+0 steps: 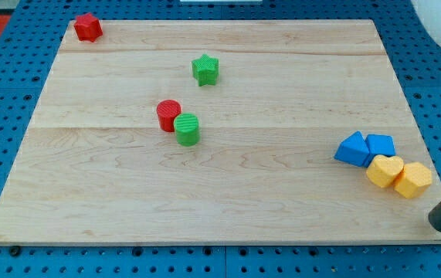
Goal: Push the yellow hexagon towards the right side of the blue cube
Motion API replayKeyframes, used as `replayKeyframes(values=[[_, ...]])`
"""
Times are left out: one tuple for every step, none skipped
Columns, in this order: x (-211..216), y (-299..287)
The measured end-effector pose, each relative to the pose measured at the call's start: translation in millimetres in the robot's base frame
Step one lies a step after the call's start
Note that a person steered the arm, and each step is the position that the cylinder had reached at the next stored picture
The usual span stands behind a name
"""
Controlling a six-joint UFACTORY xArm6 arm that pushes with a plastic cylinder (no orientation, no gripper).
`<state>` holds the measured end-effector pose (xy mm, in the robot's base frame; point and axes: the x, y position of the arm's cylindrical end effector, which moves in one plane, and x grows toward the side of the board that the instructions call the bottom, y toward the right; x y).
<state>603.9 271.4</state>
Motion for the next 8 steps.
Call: replayKeyframes(values=[[-6.0, 0.2], [-15.8, -0.5], [-22.0, -0.5], [-27.9, -6.0], [-28.2, -14.5], [-28.2, -15.1], [-28.4, -15.1], [-39.8, -15.1]])
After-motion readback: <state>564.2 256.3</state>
